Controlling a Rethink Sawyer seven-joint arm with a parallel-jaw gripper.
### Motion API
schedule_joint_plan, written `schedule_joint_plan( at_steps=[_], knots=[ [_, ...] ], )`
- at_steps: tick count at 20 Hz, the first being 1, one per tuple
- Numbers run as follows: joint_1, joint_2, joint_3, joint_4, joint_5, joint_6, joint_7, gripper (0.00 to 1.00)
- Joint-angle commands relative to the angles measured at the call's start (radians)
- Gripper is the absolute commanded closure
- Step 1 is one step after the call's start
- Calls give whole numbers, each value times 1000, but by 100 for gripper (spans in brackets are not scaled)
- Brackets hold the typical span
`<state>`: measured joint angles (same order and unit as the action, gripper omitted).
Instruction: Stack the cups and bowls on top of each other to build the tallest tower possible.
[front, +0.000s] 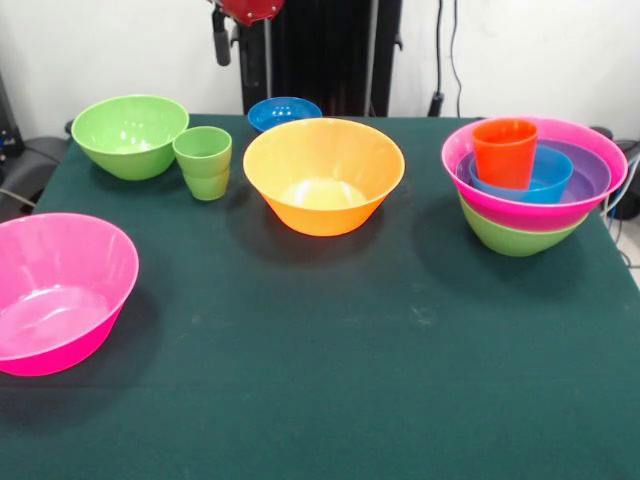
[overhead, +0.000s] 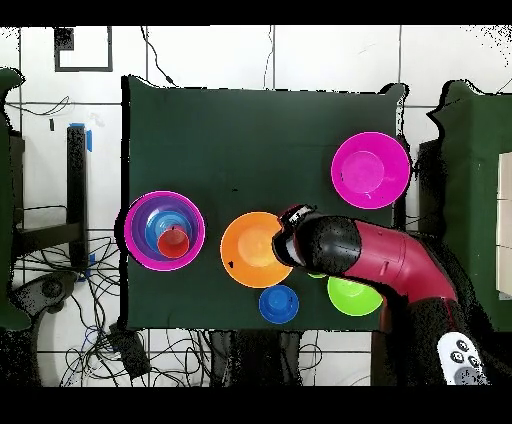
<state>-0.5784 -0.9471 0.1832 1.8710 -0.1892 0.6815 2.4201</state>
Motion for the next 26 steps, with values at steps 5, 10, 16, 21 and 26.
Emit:
schedule_joint_plan(
  at_steps=[5,10,16,21,26],
  knots=[
    [-5,55,93,55,-72,49,-180,0],
    [-12,67,89,72,-78,18,-167,0],
    [-27,90,84,67,-96,-4,-170,0],
    [-51,115,87,58,-119,-27,-182,0],
    [-84,129,99,66,-140,-55,-188,0]
  ],
)
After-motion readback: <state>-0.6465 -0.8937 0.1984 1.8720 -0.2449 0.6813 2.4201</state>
